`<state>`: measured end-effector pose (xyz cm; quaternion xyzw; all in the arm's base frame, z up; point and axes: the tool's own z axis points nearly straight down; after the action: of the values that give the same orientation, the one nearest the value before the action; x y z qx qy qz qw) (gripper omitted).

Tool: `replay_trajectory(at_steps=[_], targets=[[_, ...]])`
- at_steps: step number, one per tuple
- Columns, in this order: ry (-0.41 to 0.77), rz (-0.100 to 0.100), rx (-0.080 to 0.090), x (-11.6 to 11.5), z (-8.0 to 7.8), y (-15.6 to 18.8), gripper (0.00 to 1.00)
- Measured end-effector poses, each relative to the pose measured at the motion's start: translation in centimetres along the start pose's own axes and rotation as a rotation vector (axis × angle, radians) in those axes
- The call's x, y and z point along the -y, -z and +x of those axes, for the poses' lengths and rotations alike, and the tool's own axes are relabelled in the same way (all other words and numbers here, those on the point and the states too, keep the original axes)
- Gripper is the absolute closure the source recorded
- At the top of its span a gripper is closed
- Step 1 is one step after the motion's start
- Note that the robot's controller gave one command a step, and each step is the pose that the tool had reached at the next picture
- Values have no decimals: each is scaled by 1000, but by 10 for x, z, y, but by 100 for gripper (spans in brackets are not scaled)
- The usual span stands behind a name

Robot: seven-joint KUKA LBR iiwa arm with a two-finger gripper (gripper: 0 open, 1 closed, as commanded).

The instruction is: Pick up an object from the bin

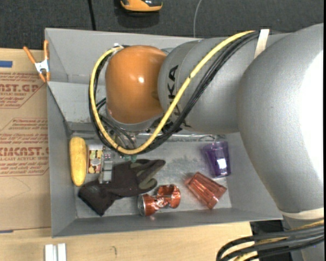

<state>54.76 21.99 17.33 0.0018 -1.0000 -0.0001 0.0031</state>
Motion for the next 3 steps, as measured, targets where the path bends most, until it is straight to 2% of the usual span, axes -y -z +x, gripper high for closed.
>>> replay_trajectory(at_steps=[1, 2, 3], targets=[[-2, -2, 7, 1, -2, 5, 0], [-40, -4, 15, 5, 14, -37, 0], [-34, 0, 6, 59, 40, -103, 100]])
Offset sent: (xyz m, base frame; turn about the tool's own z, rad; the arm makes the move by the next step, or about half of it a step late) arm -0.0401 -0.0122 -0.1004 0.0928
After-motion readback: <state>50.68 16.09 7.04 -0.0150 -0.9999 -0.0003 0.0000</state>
